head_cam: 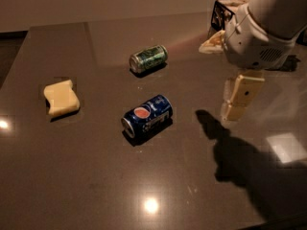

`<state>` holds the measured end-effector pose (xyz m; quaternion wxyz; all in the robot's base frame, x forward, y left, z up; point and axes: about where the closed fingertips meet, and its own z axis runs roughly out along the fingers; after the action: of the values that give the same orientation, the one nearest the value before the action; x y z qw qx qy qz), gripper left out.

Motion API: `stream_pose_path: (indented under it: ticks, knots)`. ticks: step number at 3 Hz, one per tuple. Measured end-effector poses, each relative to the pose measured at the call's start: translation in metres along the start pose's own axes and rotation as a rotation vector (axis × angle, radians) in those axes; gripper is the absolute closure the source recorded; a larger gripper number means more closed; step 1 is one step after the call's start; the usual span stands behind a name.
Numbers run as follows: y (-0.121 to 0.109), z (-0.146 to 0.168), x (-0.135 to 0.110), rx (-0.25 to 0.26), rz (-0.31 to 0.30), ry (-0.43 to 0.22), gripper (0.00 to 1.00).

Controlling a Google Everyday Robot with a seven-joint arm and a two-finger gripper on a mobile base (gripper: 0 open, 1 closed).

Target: Place pepsi can upright

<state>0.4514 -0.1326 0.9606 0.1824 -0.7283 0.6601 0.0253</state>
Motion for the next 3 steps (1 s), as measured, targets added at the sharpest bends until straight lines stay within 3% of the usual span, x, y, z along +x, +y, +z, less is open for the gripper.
stream_pose_path:
  ticks: [2,3]
  knots:
    - [-0.002,0.05,-0.067,-0.052,-0.284,0.011,0.0]
    - [0.0,0.081,-0.086,-0.102,-0.385,0.057,0.0]
